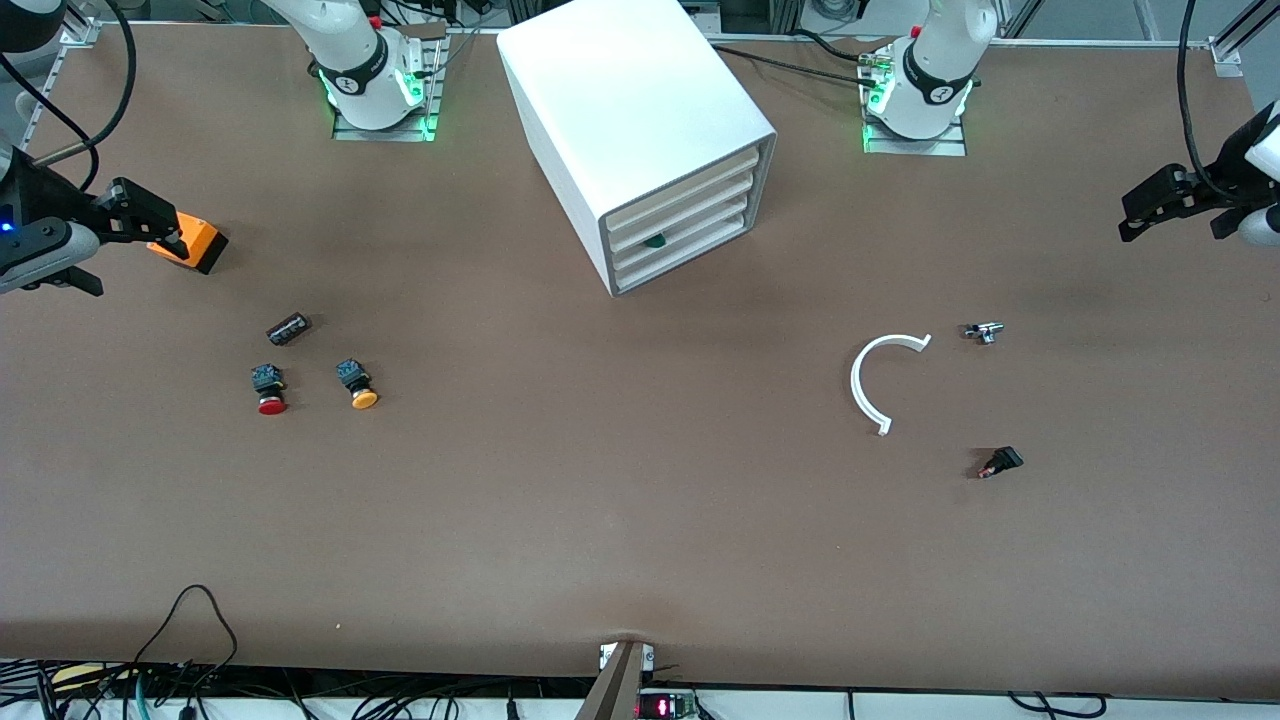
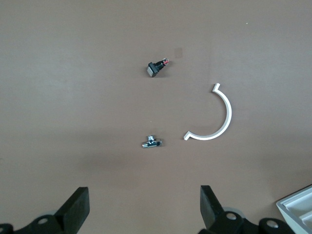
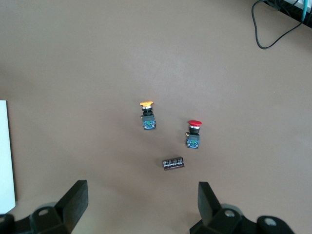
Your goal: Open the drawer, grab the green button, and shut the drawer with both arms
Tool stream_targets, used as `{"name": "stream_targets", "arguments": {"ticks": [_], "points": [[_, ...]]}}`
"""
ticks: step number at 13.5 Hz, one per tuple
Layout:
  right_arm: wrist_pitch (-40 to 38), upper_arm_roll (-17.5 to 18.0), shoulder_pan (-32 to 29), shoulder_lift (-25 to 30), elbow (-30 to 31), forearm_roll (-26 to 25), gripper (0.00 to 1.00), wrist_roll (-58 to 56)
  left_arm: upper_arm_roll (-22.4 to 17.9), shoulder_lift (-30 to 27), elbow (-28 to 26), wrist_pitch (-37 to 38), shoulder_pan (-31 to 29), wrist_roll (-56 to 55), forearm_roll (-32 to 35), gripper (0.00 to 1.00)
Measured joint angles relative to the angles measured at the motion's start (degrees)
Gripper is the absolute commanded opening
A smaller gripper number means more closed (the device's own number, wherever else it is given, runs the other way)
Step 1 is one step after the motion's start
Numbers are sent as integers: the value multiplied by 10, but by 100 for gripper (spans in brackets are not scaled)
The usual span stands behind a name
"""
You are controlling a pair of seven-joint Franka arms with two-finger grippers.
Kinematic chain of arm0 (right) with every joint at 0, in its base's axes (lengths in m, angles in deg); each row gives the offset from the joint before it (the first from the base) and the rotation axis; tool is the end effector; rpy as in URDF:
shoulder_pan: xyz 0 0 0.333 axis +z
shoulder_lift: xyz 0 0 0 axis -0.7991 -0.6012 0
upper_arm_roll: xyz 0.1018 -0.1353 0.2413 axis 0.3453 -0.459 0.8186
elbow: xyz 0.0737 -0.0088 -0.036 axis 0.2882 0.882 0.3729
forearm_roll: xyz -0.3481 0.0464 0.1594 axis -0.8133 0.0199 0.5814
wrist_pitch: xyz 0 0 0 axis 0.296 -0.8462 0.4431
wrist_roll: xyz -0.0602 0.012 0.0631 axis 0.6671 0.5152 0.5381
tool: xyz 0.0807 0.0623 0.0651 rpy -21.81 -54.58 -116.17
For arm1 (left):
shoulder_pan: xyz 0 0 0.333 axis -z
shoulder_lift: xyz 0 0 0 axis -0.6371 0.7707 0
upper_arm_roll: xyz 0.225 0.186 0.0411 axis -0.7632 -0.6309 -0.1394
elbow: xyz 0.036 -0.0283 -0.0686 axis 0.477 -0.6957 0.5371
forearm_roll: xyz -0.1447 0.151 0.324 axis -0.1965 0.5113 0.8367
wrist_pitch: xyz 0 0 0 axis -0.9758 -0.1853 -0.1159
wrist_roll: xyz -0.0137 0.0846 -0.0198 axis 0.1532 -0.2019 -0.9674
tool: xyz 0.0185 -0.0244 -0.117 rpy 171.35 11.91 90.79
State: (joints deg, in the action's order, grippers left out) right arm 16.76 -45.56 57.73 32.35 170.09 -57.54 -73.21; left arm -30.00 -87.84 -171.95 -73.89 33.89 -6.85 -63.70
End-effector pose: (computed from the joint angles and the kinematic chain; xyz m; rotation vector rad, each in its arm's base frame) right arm 0.5667 0.0028 0.5630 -3.0212 -0.7012 -0.0310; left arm 0.5205 0.0304 0.5779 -3.0873 -0.0340 -0.0095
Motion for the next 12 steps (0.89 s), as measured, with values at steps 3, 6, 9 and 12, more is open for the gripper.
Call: {"name": "stream_targets", "arguments": {"ticks": [3,6,9,12], "points": [[-2,0,0,0,0,0,100,0,5,0,0,0,3,0,9,100],[-2,-1,0,0,0,0,100,0,7,3,0,8,16,0,9,100],[-2,-3,0,0,0,0,100,0,19,6,-1,21,23,0,9,100],[-2,-3,0,0,0,0,100,0,25,28,-3,23,26,0,9,100]]}}
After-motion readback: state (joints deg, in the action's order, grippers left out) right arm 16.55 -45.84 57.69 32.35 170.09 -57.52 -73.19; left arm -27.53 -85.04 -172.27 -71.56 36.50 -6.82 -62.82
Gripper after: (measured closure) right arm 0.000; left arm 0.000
